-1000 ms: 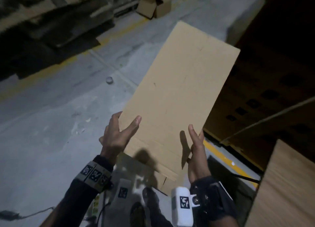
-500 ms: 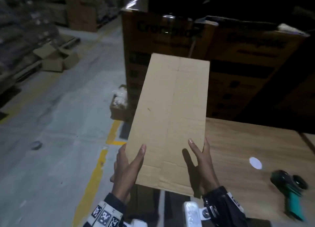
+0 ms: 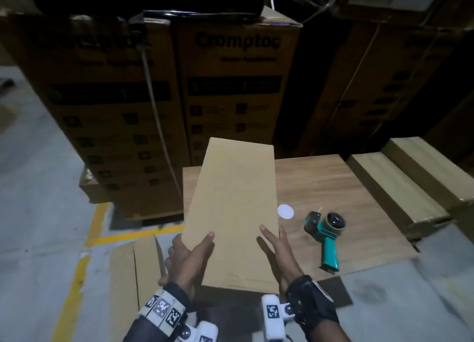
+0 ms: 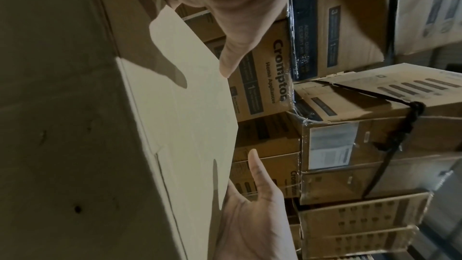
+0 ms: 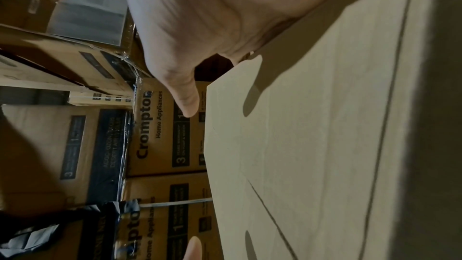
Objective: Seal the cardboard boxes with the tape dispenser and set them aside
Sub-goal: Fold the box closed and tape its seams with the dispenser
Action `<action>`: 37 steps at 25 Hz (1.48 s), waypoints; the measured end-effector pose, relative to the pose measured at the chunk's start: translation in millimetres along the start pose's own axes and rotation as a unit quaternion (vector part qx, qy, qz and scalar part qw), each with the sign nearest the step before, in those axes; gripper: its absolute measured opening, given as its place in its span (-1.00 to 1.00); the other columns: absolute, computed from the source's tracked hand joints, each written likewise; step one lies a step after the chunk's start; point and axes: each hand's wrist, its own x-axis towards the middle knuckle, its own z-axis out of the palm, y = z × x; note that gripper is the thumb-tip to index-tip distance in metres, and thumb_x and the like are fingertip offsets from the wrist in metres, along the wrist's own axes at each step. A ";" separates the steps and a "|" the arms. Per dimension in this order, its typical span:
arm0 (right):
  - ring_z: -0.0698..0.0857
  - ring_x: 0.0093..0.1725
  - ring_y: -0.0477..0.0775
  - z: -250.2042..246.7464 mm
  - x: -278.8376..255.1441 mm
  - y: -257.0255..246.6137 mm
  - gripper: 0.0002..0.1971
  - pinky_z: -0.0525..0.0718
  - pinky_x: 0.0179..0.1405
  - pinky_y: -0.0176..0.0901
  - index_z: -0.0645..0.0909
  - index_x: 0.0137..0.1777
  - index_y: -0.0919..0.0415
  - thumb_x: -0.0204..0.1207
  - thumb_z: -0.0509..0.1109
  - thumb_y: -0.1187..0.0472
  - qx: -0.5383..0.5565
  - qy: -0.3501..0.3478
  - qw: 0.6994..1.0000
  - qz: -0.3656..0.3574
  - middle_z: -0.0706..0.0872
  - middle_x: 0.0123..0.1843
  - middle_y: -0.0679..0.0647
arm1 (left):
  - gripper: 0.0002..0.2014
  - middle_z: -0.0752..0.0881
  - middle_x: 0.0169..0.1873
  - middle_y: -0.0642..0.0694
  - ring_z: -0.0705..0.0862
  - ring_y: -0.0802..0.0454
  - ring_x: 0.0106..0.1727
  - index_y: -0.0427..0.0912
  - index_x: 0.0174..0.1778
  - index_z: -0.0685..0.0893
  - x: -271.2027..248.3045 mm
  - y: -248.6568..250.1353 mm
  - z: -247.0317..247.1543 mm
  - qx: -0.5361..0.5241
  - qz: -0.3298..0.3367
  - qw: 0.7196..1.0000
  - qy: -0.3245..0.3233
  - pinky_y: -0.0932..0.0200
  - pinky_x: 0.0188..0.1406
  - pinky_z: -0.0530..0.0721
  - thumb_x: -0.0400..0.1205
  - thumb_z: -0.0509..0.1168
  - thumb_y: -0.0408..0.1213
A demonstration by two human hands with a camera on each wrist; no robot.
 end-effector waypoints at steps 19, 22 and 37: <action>0.63 0.12 0.19 -279.9 107.1 51.7 -0.60 0.61 0.08 -0.17 0.48 0.51 0.27 0.70 0.38 0.31 -0.245 0.224 0.927 0.176 0.68 0.38 0.27 | 0.18 -0.57 0.67 0.25 -0.51 0.03 0.72 0.70 0.62 -0.21 -2.9 64.2 91.0 0.545 0.407 0.686 -0.259 -0.31 0.72 -0.06 0.23 0.47 0.56; 0.64 -0.10 0.14 -278.5 111.3 43.6 -0.64 0.57 -0.31 -0.30 0.57 0.38 0.50 0.68 0.38 0.28 -0.202 0.209 0.943 0.161 0.70 0.19 0.28 | 0.01 -0.44 0.71 0.29 -0.42 0.09 0.76 0.74 0.60 -0.15 21.5 71.1 97.9 0.553 0.442 0.645 -0.286 -0.13 0.73 -0.16 0.31 0.28 0.66; 0.65 -0.06 0.05 -309.3 30.7 -174.0 -0.30 0.58 0.00 -0.05 0.59 0.43 0.26 0.44 0.57 -0.20 0.079 0.333 0.931 -0.127 0.66 0.09 0.19 | 0.09 0.59 -0.05 -0.01 0.48 -0.02 -0.15 0.00 0.15 0.71 22.7 97.4 226.6 0.519 0.529 0.604 -0.293 -0.07 -0.17 0.58 0.14 0.02 0.88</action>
